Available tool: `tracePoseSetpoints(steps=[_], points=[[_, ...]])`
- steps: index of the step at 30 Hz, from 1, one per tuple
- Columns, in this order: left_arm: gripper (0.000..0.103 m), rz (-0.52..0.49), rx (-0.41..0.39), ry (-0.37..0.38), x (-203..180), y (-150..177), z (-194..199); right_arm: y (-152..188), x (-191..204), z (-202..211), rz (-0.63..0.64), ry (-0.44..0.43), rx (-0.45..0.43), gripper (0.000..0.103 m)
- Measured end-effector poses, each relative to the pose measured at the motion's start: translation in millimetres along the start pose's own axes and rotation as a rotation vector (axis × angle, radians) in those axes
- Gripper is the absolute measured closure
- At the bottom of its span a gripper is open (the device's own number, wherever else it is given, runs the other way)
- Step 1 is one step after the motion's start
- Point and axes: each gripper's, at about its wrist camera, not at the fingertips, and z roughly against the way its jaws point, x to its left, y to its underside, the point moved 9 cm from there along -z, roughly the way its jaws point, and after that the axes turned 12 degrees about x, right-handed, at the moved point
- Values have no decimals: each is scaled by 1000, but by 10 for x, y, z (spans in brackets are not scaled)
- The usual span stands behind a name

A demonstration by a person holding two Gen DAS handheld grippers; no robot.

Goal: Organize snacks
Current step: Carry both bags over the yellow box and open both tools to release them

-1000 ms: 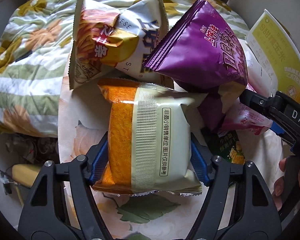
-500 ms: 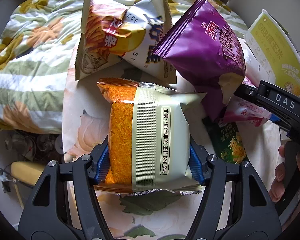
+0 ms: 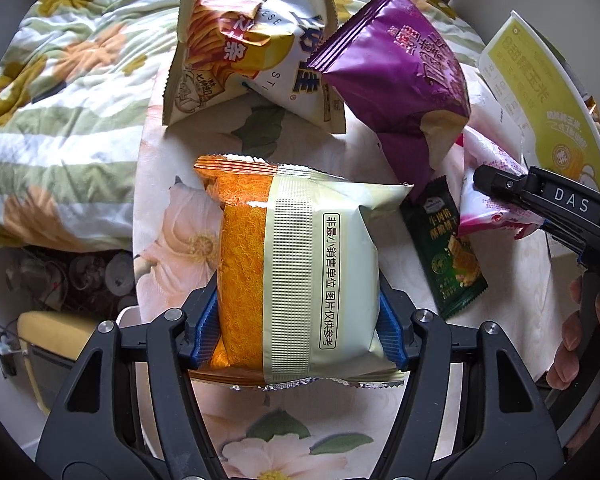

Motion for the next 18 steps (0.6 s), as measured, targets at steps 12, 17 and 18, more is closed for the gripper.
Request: tracePoseSetpoints(steps=[12, 17, 18], points=[[42, -61, -89, 25, -263, 38, 721, 74, 172, 845, 72, -44, -122, 64], [42, -91, -168, 44, -579, -50, 1148, 37, 162, 1362, 129, -64, -208, 64], [42, -98, -184, 46, -656, -70, 1223, 23, 136, 1464, 138, -71, -225, 64]])
